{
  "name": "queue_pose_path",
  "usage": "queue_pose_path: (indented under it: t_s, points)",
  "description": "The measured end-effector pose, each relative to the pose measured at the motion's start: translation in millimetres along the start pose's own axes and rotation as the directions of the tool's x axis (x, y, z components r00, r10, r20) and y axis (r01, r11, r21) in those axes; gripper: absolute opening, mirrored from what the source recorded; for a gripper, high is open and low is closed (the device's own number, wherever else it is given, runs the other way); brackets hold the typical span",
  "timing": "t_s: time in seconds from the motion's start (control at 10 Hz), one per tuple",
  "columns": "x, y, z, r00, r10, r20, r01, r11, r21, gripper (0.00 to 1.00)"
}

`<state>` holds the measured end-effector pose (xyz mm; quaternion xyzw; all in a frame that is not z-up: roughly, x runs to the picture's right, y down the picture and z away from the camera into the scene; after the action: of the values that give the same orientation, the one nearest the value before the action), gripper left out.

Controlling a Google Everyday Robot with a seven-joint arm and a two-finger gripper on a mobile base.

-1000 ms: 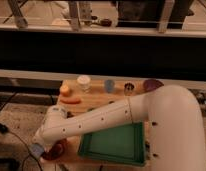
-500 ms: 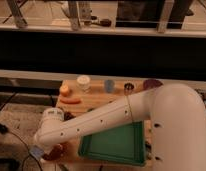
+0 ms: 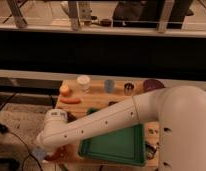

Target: Wipe red bowl with eraser

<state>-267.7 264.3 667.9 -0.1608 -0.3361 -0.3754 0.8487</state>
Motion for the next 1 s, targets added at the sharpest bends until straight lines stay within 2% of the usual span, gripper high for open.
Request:
queue_pose_path:
  t_s: [0.6,1.0]
  points:
    - [8.2,18.8,-8.9,0.998,0.058,-0.026,-0.059,0.998,-0.018,0.05]
    - [22.2,18.0,-4.8,0.997,0.056,-0.046,-0.057,0.998,-0.024,0.05]
